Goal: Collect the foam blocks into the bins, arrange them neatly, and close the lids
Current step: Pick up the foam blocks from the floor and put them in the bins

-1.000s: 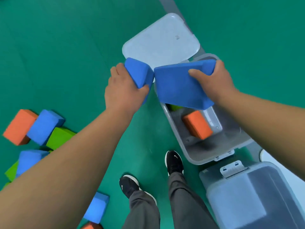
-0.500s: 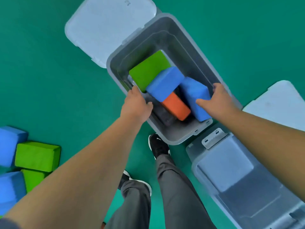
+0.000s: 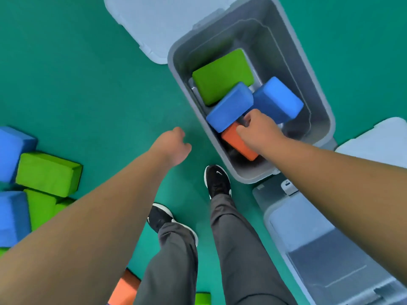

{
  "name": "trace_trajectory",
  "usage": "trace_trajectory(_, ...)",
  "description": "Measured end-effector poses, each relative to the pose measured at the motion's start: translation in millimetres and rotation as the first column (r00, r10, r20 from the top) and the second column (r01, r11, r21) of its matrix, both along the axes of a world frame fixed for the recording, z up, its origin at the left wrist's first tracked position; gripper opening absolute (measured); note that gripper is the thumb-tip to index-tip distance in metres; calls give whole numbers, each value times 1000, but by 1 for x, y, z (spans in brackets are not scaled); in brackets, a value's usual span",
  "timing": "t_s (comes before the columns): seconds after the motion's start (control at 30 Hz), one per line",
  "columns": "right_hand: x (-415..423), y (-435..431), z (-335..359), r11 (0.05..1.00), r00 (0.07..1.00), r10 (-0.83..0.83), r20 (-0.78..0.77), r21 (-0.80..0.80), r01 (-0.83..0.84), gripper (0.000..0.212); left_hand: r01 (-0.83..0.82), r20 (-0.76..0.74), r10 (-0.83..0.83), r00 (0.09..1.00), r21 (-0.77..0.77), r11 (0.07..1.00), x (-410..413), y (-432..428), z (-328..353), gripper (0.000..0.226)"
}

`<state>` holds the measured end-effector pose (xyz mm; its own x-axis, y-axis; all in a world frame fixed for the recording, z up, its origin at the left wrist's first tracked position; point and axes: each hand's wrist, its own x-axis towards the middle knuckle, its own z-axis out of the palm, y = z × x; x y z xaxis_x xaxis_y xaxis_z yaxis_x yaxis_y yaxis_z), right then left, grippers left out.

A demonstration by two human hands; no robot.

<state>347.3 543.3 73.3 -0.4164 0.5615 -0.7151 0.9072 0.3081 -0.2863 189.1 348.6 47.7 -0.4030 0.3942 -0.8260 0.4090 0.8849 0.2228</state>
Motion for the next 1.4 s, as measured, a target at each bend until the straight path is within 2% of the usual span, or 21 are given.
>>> trace_trajectory(0.17, -67, -57, 4, 979, 978, 195, -68, -39, -198, 39, -162, -13, 162, 987, -8, 987, -27, -48, -1, 45)
trace_trajectory(0.3, -108, -108, 6, 903, 905, 421, -60, -66, -425, 46, -296, -8, 296, 955, -23, 955, -34, -111, 1, 44)
trace_trajectory(0.53, -142, -205, 0, 705, 708, 706, 20, -122, -699, 52, -519, 14, 523, 852, -117, 847, -2, -251, 9, 27)
trace_trajectory(0.67, -143, -273, -12, 550, 548, 835, 58, -147, -822, 50, -688, 15, 697, 717, -142, 711, 48, -332, -5, 30)
trace_trajectory(0.83, -119, -351, -34, 412, 399, 911, 104, -177, -894, 39, -702, 178, 755, 632, -283, 654, 131, -409, -43, 32)
trace_trajectory(0.9, -100, -384, -51, 338, 313, 937, 154, -185, -923, 30, -697, 230, 767, 599, -323, 640, 163, -443, -58, 37)
trace_trajectory(0.93, -92, -402, -59, 292, 256, 948, 187, -198, -936, 32, -707, 236, 778, 582, -325, 628, 177, -460, -64, 38)
trace_trajectory(1.07, -63, -488, -80, 112, 48, 971, 233, -269, -957, 34, -802, 213, 843, 493, -263, 536, 226, -531, -75, 33)
trace_trajectory(1.13, -55, -528, -84, 65, 2, 976, 218, -281, -958, 29, -831, 211, 865, 455, -249, 497, 243, -560, -77, 32)
trace_trajectory(1.27, -34, -624, -97, -26, -81, 980, 182, -286, -958, 18, -842, 171, 900, 402, -317, 436, 278, -641, -90, 37)
trace_trajectory(1.4, -22, -703, -114, -156, -199, 970, 136, -273, -949, 25, -888, 52, 948, 313, -340, 311, 305, -713, -111, 46)
